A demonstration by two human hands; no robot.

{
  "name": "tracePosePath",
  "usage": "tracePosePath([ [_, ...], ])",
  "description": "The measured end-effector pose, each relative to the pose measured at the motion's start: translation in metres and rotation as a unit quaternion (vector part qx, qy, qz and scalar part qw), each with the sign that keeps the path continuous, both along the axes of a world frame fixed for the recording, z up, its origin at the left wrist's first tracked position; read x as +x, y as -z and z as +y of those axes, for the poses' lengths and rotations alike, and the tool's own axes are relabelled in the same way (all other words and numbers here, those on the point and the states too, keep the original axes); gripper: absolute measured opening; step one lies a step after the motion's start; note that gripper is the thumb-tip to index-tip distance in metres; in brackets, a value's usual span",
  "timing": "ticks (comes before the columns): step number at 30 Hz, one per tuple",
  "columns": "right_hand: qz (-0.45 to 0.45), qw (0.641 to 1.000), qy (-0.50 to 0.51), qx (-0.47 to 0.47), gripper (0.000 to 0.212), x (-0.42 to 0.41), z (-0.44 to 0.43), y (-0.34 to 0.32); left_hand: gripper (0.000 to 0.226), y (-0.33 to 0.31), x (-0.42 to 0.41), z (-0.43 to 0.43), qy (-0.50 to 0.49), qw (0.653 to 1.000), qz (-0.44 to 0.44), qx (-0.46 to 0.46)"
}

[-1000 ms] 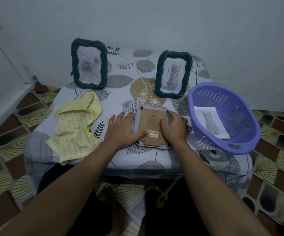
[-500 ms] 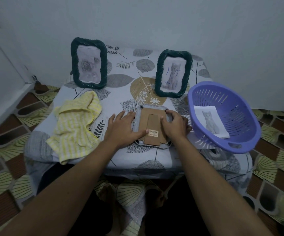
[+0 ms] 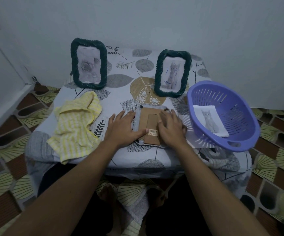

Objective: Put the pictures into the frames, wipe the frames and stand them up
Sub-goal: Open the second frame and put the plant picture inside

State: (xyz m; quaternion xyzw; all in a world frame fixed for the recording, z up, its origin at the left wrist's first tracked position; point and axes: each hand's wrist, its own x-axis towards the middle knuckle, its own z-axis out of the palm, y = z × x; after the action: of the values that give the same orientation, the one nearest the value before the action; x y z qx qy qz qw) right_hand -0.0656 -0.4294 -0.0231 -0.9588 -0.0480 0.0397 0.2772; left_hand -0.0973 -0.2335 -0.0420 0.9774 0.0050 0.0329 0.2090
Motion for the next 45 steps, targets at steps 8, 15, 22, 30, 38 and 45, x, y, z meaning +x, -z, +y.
tracePosePath([
  [8,-0.015,0.995,-0.043,-0.085,0.052,-0.015,0.001,0.012,0.096,0.0,-0.001,0.0,-0.009,0.999,-0.022,-0.035],
  [15,-0.024,0.995,-0.033,-0.092,0.053,-0.016,0.002,0.014,0.079,-0.002,-0.008,0.006,0.029,0.996,-0.024,-0.081],
  [22,-0.034,0.995,-0.025,-0.087,0.052,-0.017,0.002,0.014,0.02,0.003,-0.018,0.026,0.119,0.977,-0.062,-0.163],
  [30,-0.033,0.996,-0.025,-0.084,0.052,-0.017,0.001,0.016,0.034,-0.018,-0.026,0.019,0.135,0.989,-0.062,0.024],
  [38,-0.037,0.995,-0.027,-0.084,0.052,-0.016,0.001,0.018,0.016,-0.041,-0.028,0.011,0.227,0.962,-0.085,0.122],
  [45,-0.041,0.996,-0.028,-0.08,0.052,-0.015,0.001,0.02,0.026,-0.021,-0.029,0.011,0.261,0.952,-0.132,0.094],
])
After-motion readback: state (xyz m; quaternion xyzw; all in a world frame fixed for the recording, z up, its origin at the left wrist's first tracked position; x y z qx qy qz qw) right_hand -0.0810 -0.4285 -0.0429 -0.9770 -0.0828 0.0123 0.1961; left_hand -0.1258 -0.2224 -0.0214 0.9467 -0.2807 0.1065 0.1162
